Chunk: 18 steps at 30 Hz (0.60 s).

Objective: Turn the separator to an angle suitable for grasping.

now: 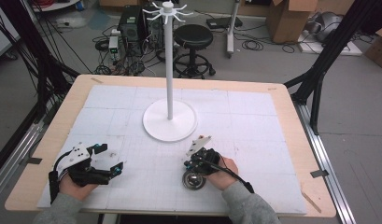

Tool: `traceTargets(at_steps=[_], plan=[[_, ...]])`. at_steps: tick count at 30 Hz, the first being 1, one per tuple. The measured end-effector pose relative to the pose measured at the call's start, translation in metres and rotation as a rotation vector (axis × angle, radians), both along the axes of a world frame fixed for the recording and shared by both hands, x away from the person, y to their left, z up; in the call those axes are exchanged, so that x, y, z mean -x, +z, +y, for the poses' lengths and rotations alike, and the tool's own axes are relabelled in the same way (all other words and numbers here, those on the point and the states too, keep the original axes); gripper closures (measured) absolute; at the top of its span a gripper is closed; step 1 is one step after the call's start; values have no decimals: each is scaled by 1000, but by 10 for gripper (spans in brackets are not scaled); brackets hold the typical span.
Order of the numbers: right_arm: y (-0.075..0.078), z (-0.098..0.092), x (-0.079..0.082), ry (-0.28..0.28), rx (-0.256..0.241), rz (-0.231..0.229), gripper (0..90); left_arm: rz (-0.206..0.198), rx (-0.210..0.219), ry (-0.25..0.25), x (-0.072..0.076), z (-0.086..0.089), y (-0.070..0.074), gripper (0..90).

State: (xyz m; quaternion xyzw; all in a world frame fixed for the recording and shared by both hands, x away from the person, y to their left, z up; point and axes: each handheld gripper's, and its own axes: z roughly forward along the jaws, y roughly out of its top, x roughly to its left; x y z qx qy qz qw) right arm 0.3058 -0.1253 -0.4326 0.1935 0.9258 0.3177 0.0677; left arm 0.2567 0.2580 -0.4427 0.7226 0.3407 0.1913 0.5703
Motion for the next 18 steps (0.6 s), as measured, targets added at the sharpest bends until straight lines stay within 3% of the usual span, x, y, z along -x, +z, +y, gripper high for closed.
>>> traceTargets(at_steps=[18], plan=[[1, -15, 5, 3, 13, -3, 900, 8, 9, 8, 0, 2, -1, 18]])
